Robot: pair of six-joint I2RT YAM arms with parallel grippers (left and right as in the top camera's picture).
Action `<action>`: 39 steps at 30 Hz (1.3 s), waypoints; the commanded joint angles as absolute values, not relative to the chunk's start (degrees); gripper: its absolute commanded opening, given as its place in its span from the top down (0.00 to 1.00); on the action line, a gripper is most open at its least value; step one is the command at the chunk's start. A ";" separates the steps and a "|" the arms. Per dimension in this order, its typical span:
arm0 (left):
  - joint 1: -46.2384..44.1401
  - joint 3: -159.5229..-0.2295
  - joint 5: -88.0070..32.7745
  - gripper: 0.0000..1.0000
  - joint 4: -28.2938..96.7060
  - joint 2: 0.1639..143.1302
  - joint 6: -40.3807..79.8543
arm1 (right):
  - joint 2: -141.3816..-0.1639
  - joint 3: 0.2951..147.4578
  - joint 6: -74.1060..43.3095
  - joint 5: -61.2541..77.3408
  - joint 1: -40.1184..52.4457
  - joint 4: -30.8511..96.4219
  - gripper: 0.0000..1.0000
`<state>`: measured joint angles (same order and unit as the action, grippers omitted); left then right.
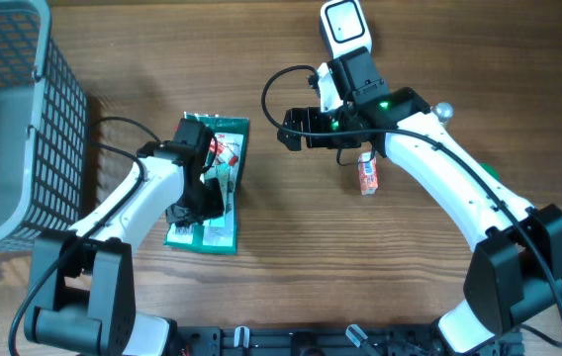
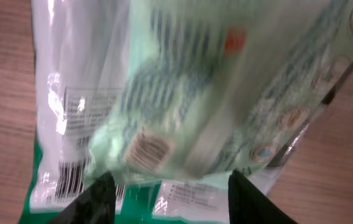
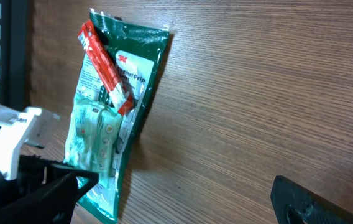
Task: Scan the item barcode
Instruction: 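Close the left gripper on the mint-green wipes pack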
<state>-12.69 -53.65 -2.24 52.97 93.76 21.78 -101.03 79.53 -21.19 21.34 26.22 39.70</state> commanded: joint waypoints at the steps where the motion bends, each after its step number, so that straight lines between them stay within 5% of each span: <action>1: -12.47 -60.34 -1.45 0.50 57.25 91.09 21.89 | -101.84 79.09 -21.43 20.60 26.35 39.55 0.00; 5: -12.47 -62.65 -2.11 0.34 55.68 87.48 21.85 | -101.84 79.09 -21.41 20.58 26.35 39.55 0.01; 11: -12.47 -56.95 -0.34 0.54 44.40 89.34 21.89 | -101.84 79.09 -21.41 20.60 26.35 39.55 0.00; 19: -12.47 -51.22 -0.45 0.57 35.73 95.13 21.91 | -101.84 79.09 -21.43 20.58 26.35 39.55 0.00; 26: -12.47 -60.14 -0.54 0.48 43.68 85.84 22.98 | -101.82 79.09 -21.41 20.58 26.35 39.55 0.00; 36: -8.23 -58.76 2.07 0.21 58.17 80.68 25.17 | -101.84 79.09 -21.41 20.58 26.35 39.55 0.00; 39: -5.30 -56.45 -3.92 0.25 57.89 80.68 19.73 | -101.84 79.09 -21.41 20.58 26.35 39.55 0.00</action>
<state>-7.81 -58.78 1.19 57.91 80.14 24.67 -101.03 79.53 -21.19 21.17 26.22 39.72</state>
